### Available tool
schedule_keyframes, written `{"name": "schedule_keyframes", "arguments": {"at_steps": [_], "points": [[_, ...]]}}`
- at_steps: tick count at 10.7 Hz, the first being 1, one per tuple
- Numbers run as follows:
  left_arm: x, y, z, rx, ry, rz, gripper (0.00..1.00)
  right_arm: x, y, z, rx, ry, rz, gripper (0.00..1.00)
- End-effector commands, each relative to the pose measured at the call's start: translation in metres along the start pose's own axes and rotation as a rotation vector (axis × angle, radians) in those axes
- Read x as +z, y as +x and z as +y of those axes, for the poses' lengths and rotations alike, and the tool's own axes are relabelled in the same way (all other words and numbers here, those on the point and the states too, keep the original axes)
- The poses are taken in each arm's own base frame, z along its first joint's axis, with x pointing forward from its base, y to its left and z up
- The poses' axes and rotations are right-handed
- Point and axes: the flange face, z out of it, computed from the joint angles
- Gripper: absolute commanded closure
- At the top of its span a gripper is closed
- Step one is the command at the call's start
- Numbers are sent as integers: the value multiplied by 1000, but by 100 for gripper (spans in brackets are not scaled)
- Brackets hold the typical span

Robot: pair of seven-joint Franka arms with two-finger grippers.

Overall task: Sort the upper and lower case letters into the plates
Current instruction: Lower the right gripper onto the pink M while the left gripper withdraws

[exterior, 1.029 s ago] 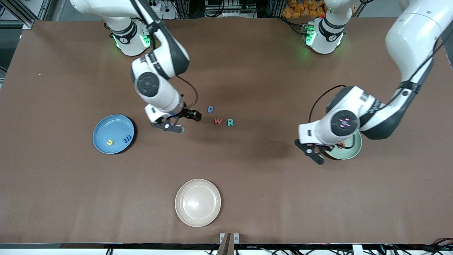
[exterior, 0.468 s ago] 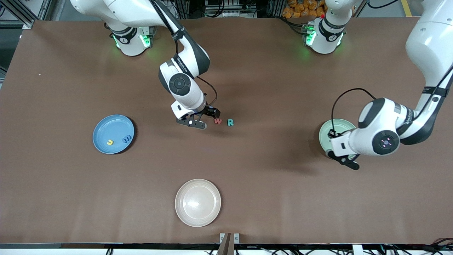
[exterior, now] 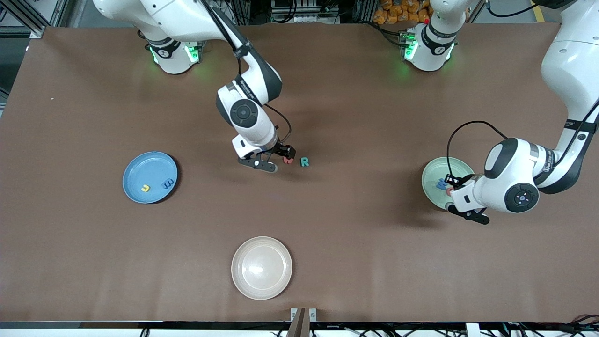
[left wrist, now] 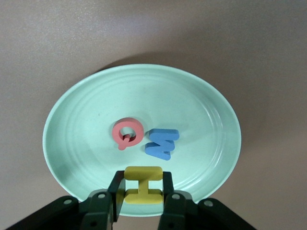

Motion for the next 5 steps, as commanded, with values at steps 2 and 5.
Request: {"name": "schedule_keyframes", "arguments": {"at_steps": [2,5], "points": [[-10,-4,1,-32,-4,1,0,1,3,-14,27,12,8,0],[-73,-12,9,-47,25,59,0,16,3,-21,36,4,4,0]]}}
